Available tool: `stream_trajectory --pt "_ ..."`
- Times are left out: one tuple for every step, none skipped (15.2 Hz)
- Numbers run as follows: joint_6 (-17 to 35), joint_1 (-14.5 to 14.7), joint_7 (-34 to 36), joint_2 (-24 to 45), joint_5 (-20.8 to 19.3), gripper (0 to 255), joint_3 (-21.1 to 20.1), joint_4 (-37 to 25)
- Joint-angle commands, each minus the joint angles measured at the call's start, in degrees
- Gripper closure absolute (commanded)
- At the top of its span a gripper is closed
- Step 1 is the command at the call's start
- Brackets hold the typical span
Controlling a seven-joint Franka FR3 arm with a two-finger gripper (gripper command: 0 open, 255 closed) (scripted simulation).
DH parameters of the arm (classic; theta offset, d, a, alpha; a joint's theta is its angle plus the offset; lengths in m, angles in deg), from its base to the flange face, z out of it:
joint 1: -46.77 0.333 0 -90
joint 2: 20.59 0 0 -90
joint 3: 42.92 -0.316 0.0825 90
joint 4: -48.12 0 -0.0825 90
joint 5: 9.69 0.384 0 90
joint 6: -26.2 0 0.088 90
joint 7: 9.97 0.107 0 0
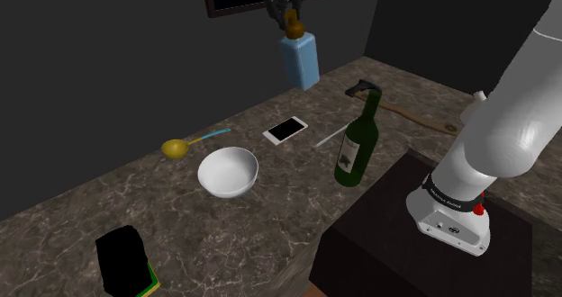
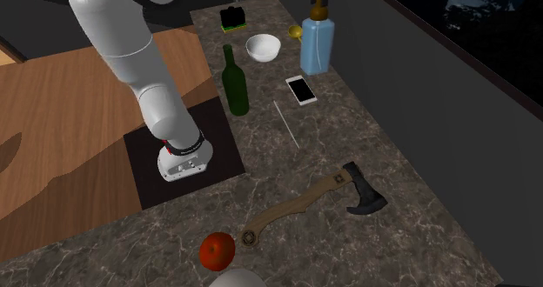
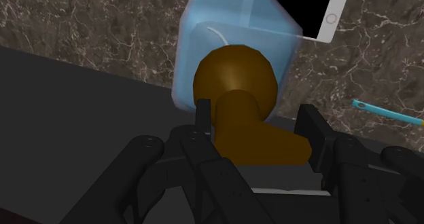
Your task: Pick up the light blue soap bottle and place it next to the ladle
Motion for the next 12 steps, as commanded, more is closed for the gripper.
stream_trajectory --pt "-0.2 1.2 2.3 3.3 -0.7 255 -1.0 -2.8" --pt "-0.5 1.9 3.4 5.0 -1.0 255 -1.5 -4.4" --pt "-0.8 2.6 4.5 6.7 -1.4 255 -1.9 -6.1" --pt "-1.1 3.4 5.5 8.5 -1.9 255 -2.3 -7.9" --pt "-1.5 4.1 6.5 10.4 -2.3 255 -2.7 -9.8" --pt "-2.0 5.0 7.5 12.4 -2.8 255 -3.0 -11.9" --pt "-2.5 5.9 8.3 14.4 -3.3 255 -3.3 -14.1" --pt "-3.1 6.8 9.2 16.6 -3.8 255 -3.5 -16.5" --pt "-3.8 7.8 10.0 18.8 -4.4 255 -3.7 -19.1" --pt "-4.6 8.8 10.7 21.1 -4.9 255 -3.8 -22.0" --pt "-5.6 10.0 11.3 23.5 -5.5 255 -3.9 -25.1" --pt "-6.6 11.2 11.8 26.2 -6.1 255 -3.9 -28.5"
